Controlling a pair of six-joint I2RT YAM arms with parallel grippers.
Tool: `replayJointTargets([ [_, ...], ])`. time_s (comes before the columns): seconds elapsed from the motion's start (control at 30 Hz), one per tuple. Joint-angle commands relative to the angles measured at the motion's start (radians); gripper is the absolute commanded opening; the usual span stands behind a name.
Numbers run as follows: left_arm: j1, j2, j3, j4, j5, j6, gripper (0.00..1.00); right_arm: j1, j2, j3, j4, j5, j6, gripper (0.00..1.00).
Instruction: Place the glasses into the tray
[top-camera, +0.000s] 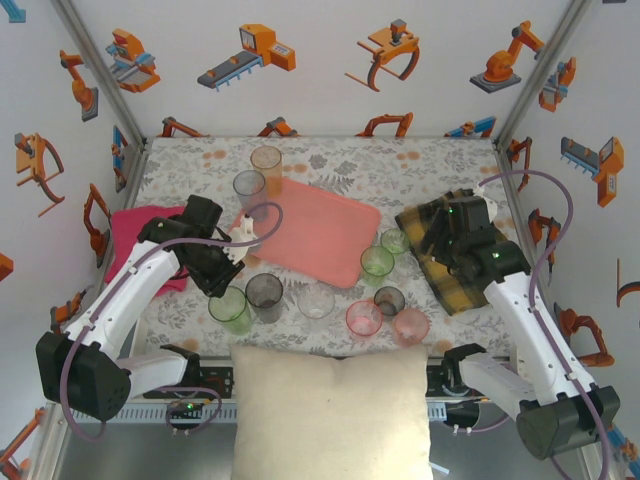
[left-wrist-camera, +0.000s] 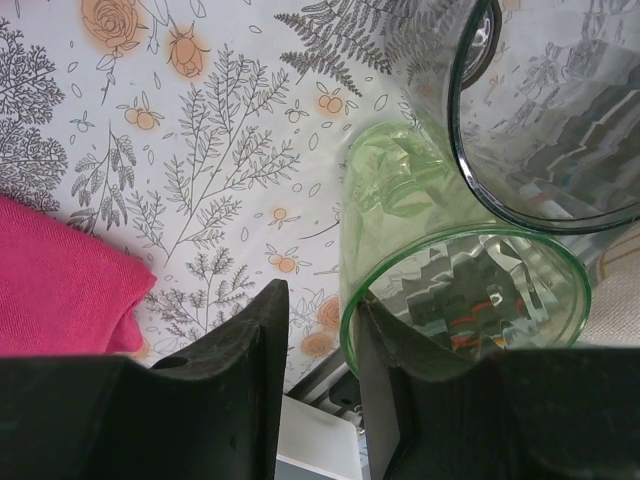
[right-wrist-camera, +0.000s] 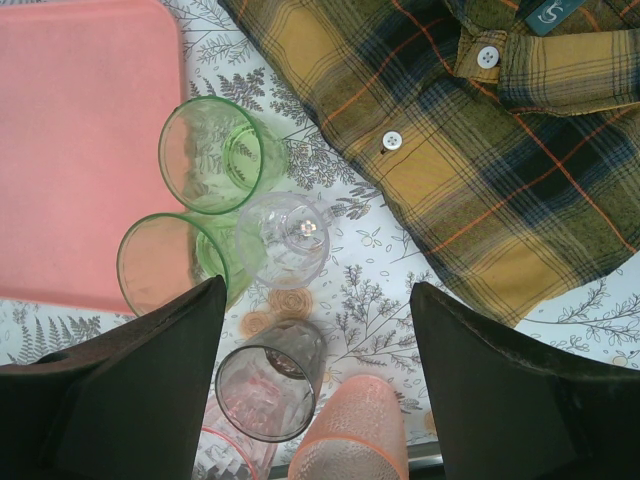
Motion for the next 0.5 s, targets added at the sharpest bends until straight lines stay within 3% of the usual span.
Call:
replayJointTargets([
  [0.0,-0.009,-0.021,-0.002,0.006,-0.011,-0.013,0.34,0.007,-0.015,-0.004,0.021,0.002,0.003,0.68],
  [0.47,-0.016,-0.021,0.009,0.009,-0.023,-0.02,0.22,0.007,-0.023,-0.023,0.025,0.002,0.008,0.68],
])
